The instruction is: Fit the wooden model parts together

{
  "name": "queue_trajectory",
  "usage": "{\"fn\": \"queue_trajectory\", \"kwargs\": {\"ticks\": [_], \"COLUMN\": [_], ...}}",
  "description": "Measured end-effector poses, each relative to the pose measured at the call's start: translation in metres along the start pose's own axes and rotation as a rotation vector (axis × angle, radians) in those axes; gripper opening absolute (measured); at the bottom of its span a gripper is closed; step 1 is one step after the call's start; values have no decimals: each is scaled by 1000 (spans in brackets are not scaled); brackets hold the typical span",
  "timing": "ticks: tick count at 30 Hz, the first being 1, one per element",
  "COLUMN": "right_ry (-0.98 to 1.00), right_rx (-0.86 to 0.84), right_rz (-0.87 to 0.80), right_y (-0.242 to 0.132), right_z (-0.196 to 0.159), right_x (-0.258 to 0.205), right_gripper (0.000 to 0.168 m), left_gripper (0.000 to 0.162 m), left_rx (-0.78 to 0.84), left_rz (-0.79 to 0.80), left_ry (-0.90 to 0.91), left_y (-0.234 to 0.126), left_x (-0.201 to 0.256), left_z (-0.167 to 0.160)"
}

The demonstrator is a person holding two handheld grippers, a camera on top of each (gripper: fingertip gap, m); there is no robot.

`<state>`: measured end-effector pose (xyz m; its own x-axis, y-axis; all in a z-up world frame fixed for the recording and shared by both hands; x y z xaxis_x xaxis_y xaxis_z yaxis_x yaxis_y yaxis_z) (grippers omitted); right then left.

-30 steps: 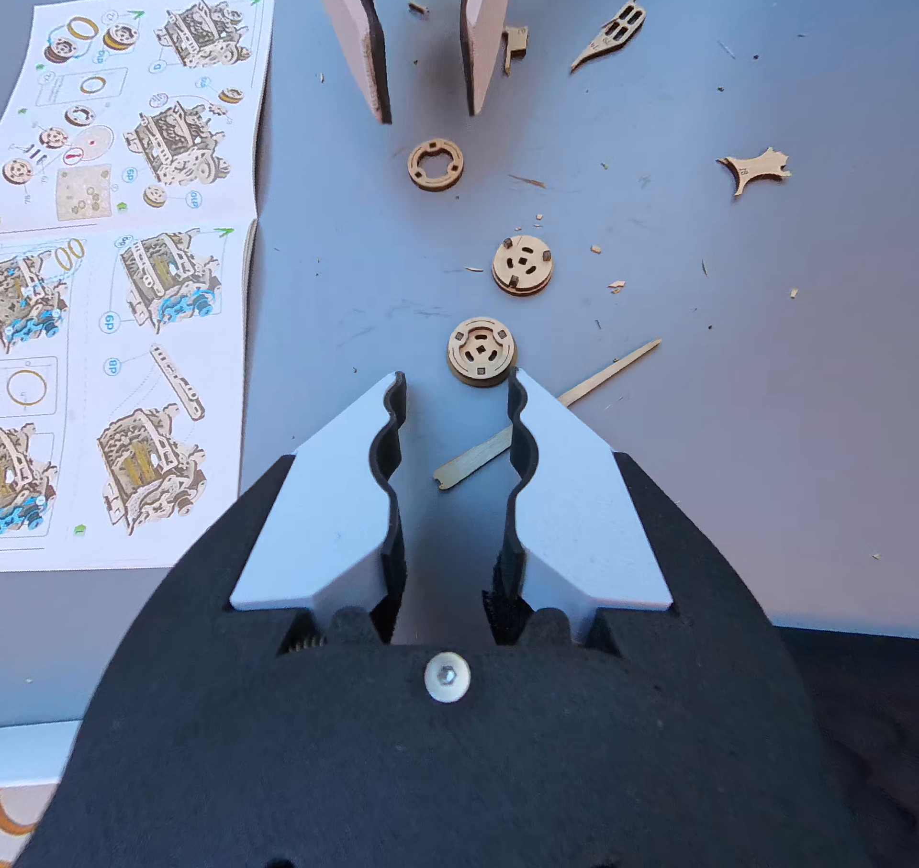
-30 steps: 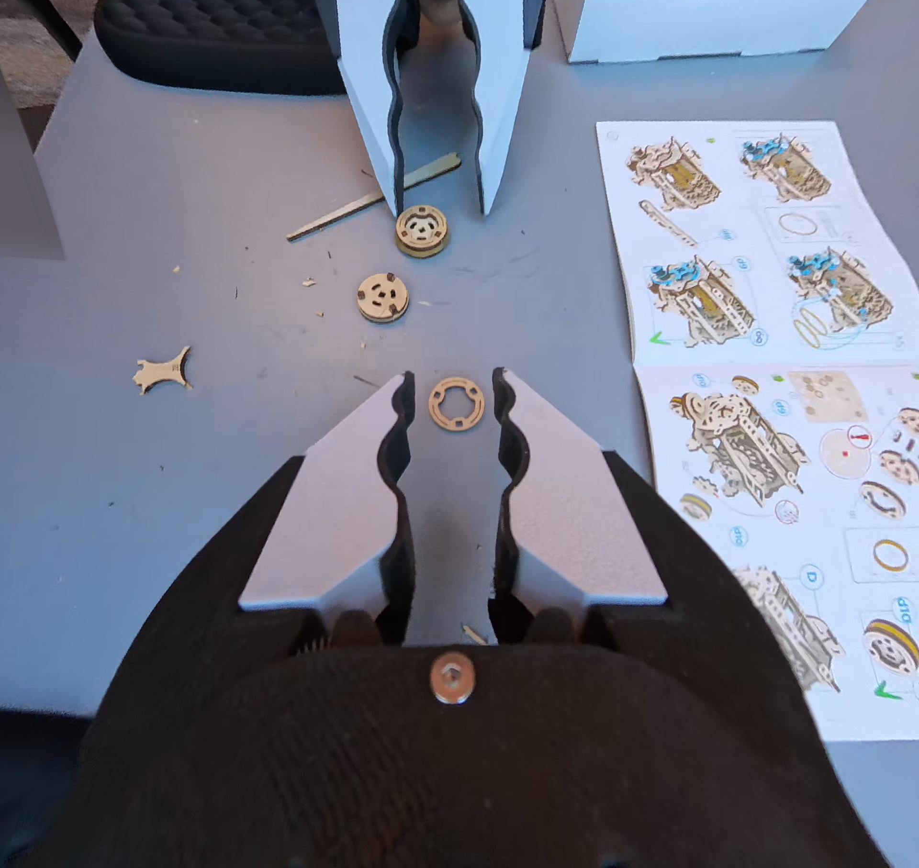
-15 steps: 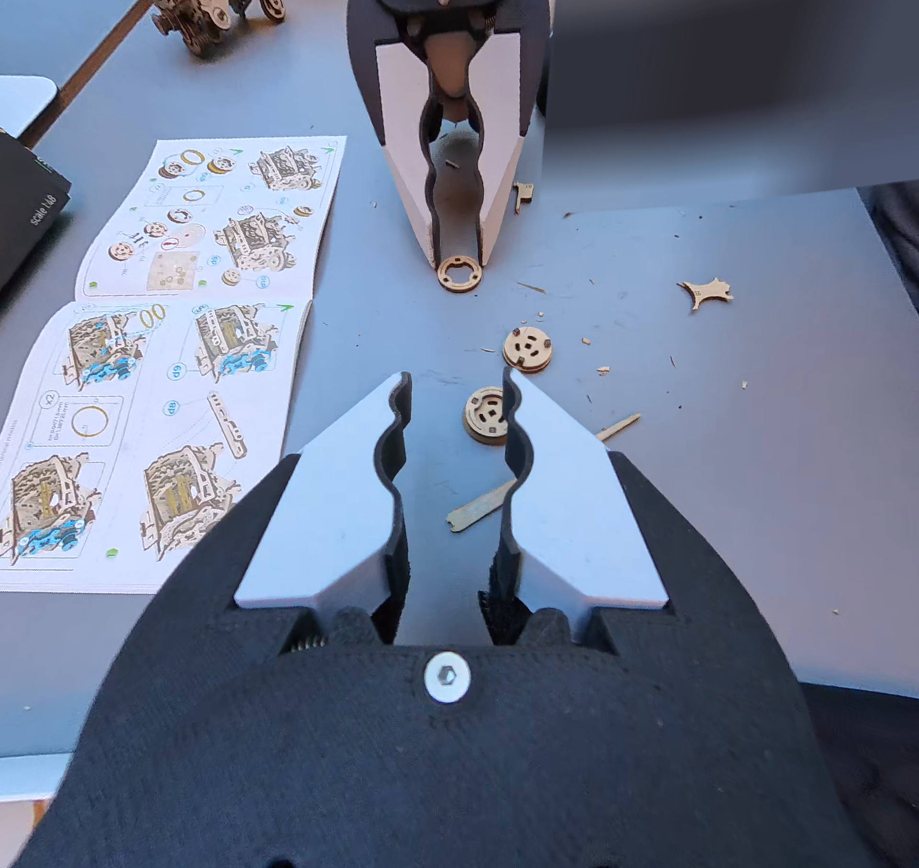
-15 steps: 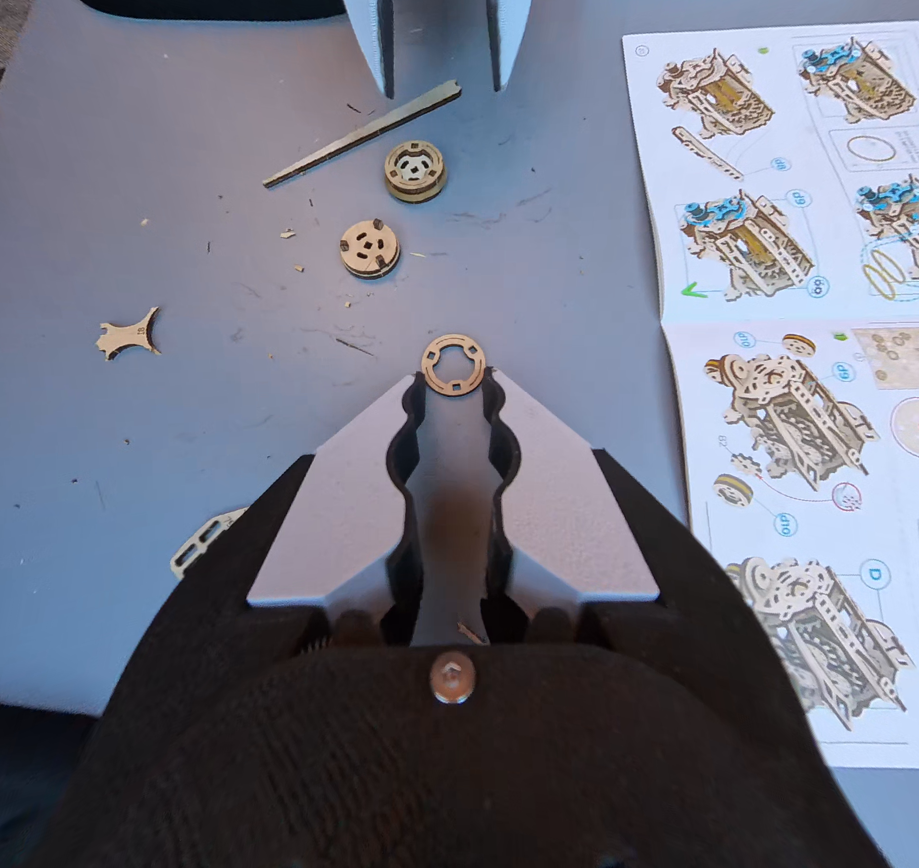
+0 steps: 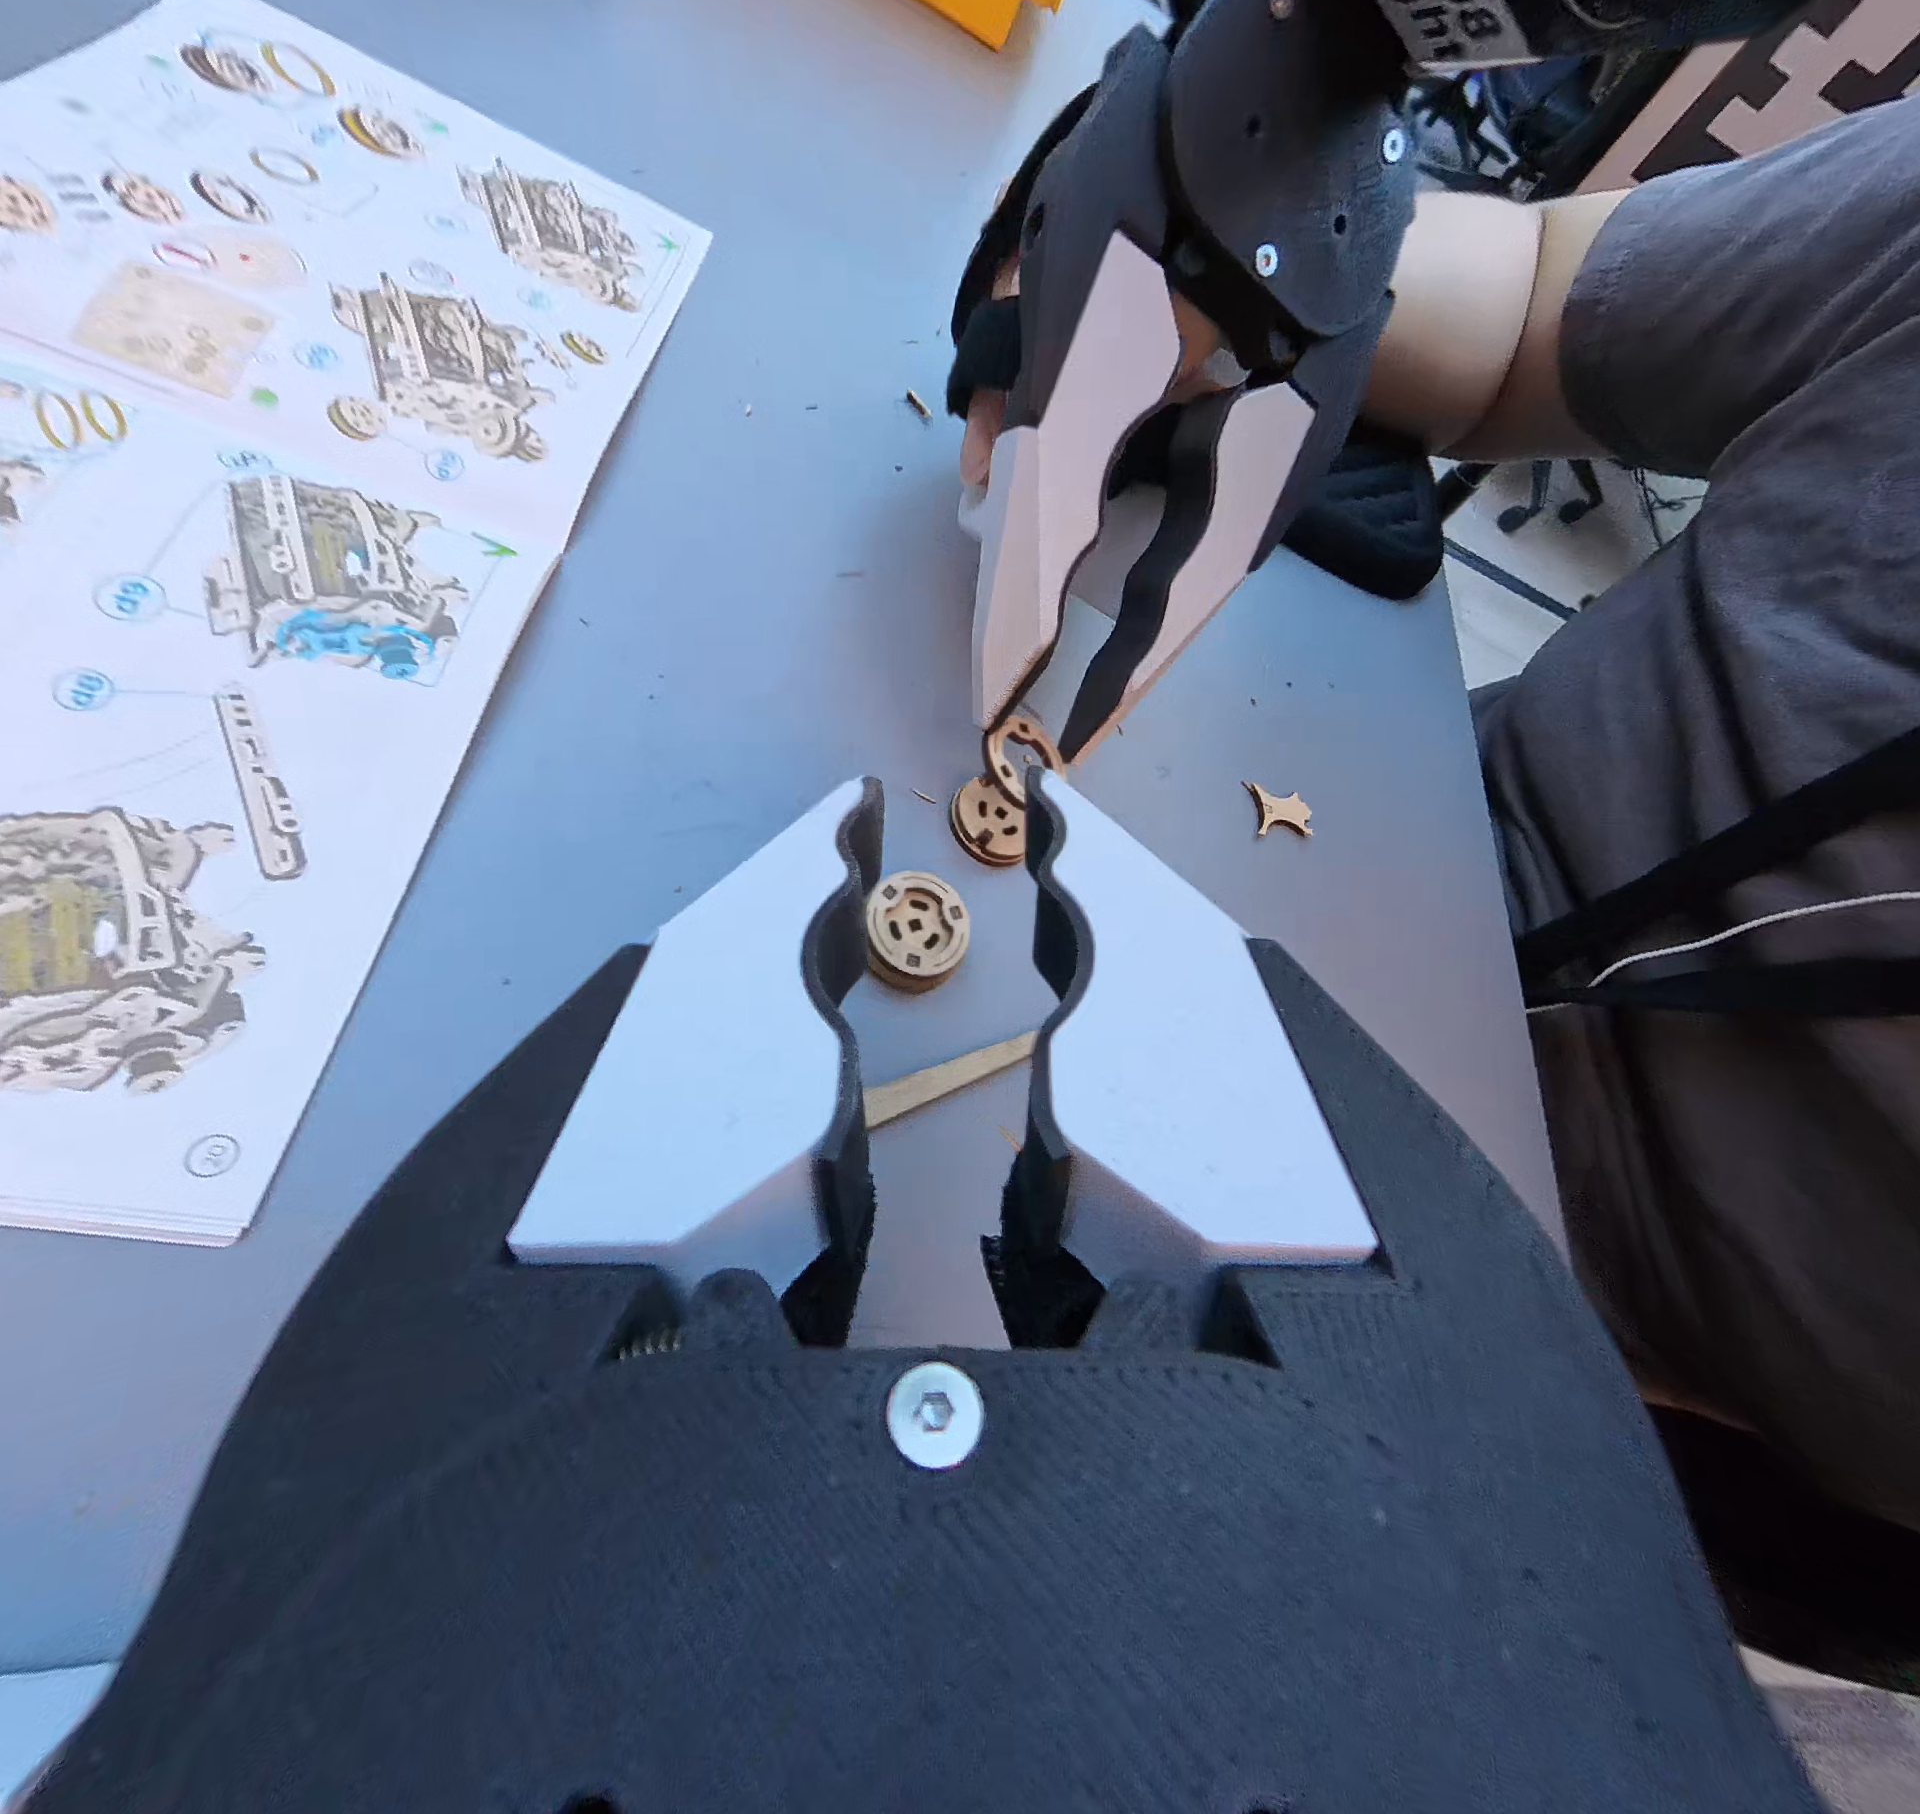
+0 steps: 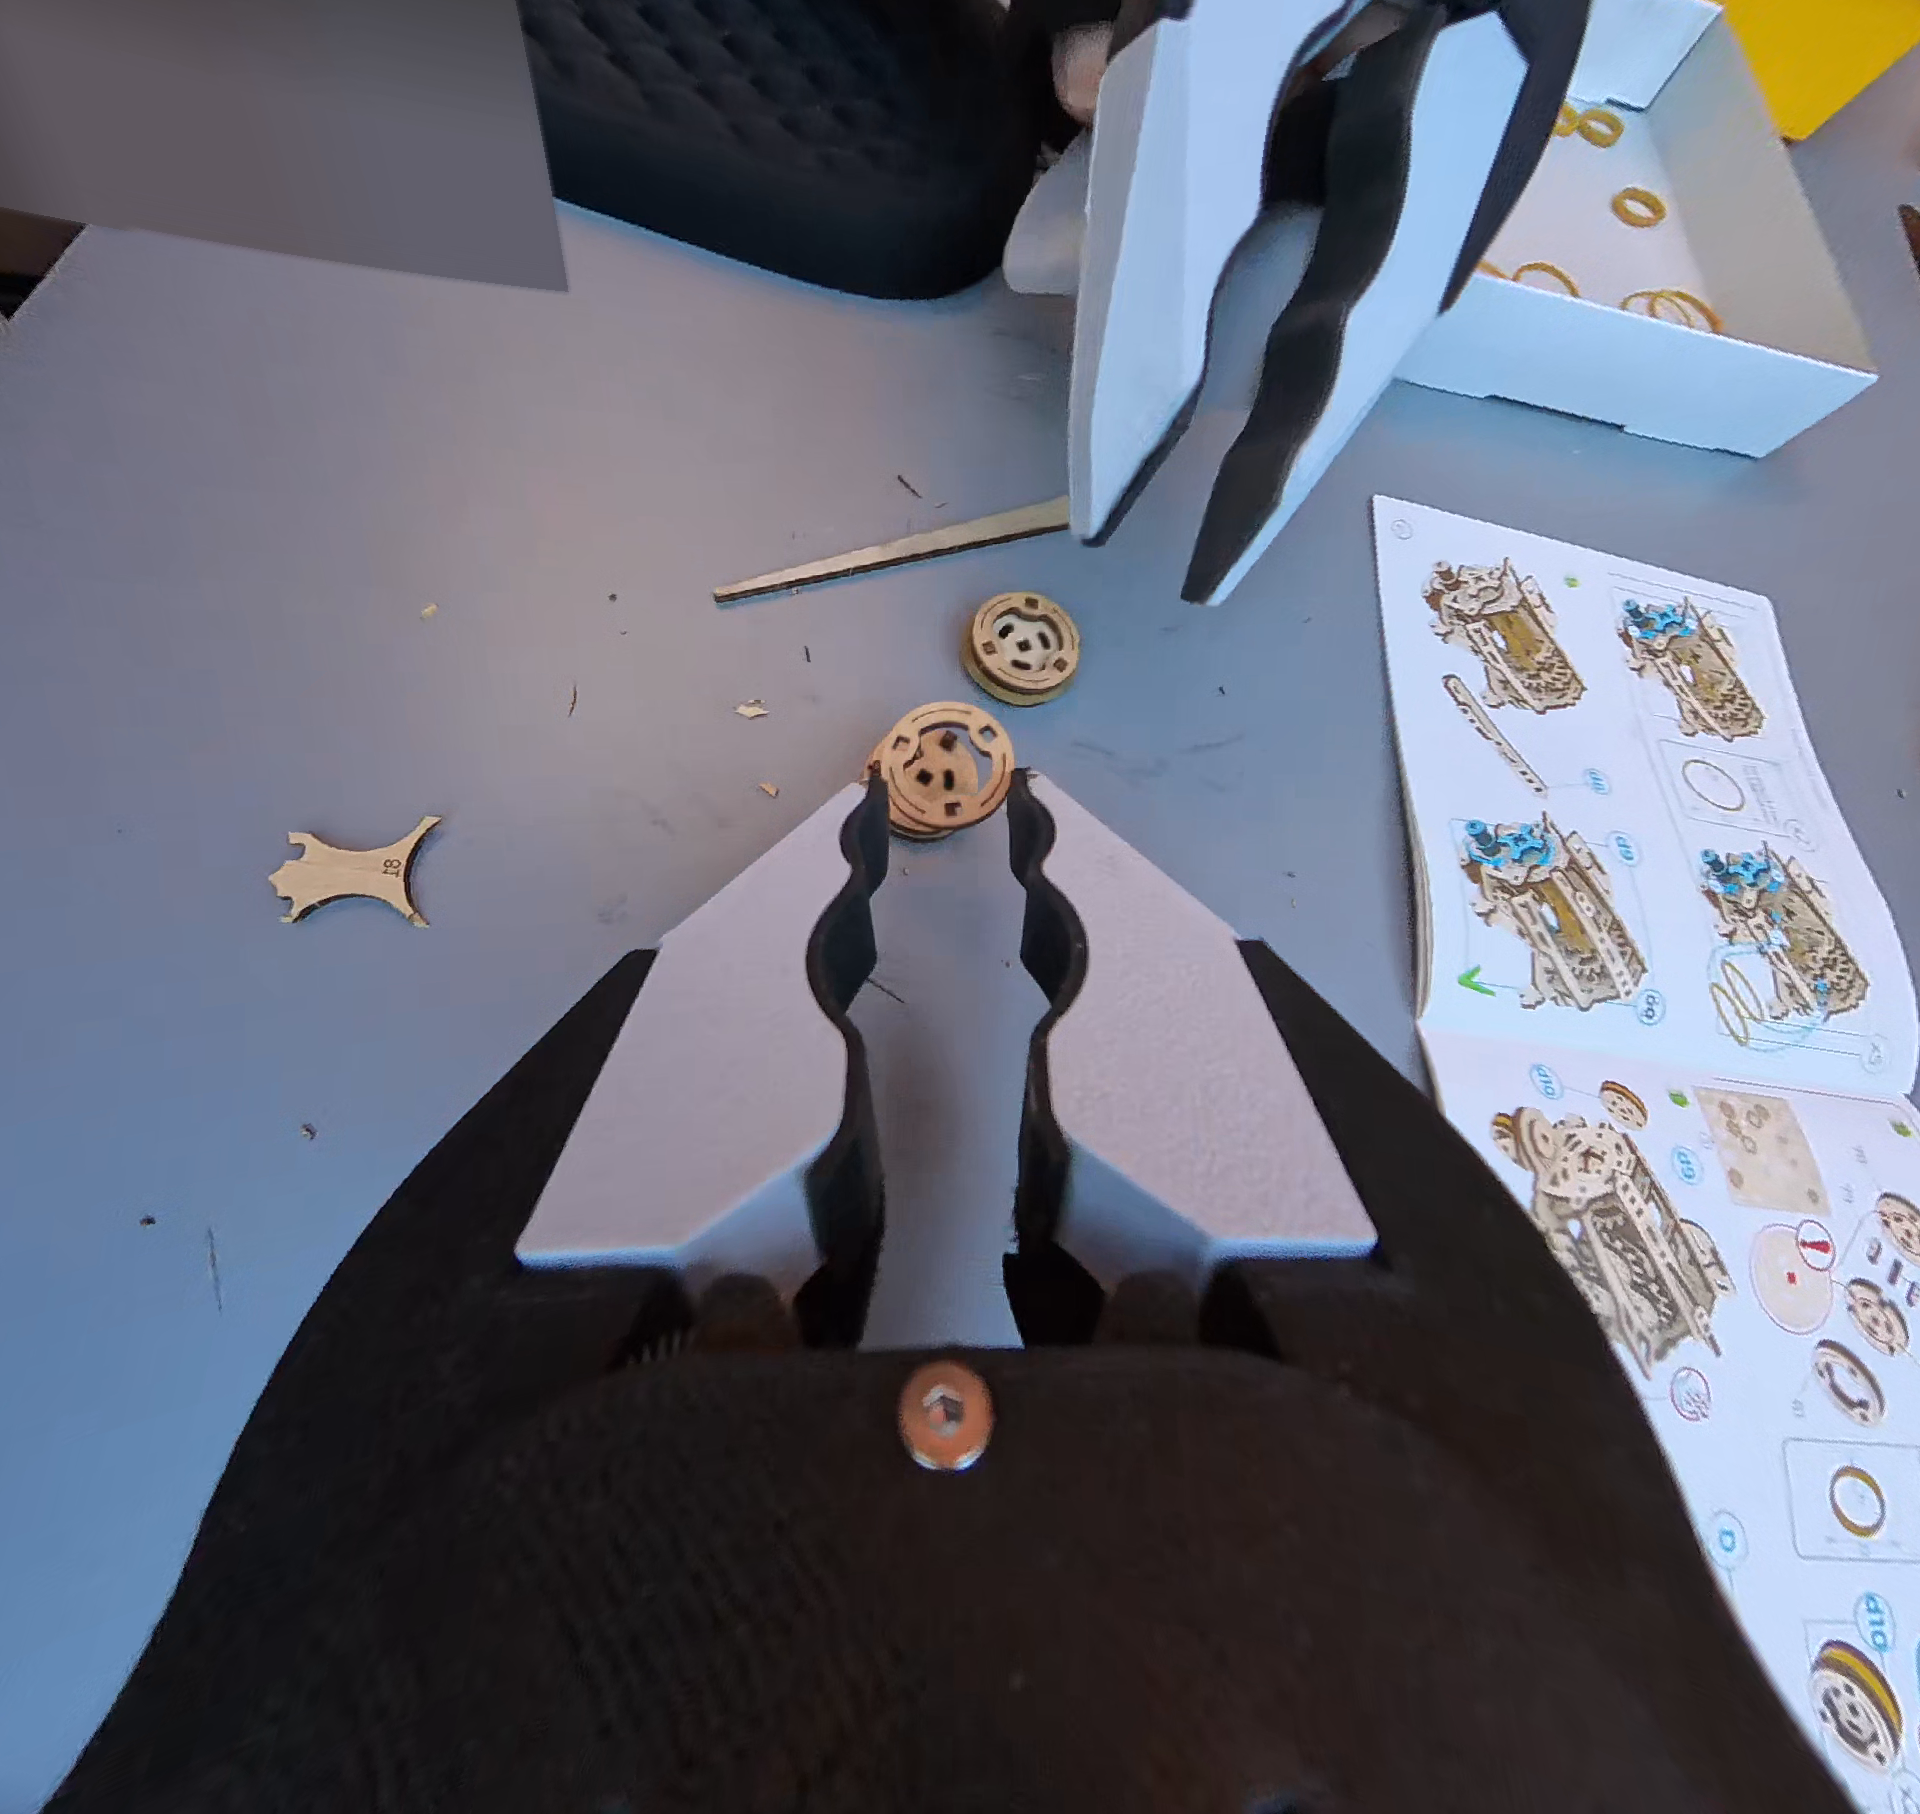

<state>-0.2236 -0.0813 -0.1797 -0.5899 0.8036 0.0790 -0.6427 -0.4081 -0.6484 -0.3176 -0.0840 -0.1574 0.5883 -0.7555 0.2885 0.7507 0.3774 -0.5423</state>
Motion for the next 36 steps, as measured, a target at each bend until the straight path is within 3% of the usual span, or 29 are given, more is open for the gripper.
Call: {"fn": "queue_trajectory", "kwargs": {"ticks": [5,14,24,36], "right_ry": [13,112,174,227], "right_rx": [13,44,-8,25], "right_rz": [13,-47,-50,57], "right_y": [1,-9,-11,-6], "right_z": [1,-9,-28,-34], "right_x": [0,18,23,17], "right_gripper": [22,22,22,23], "left_gripper": [16,12,21,15], "left_rx": [-81,-70,-140,-30], "left_rz": [7,4,53,72], "left_ry": [-71,-109,137,-2], "left_y": [9,10,14,0], "left_x": [0,-5,4,-20], "left_z": [-6,-7,-18,-7]}}
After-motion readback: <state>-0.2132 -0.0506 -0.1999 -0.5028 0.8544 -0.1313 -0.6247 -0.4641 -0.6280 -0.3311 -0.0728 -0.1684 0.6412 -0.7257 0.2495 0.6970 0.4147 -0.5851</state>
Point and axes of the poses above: each gripper's, where its closed fingertips meet, y out along the fingers, z out of its top, x = y × z across the jaws, the point moved 4 cm from there along -y, back along the fingers, and after that the axes turned 12 degrees about z, right-handed, at the moved point
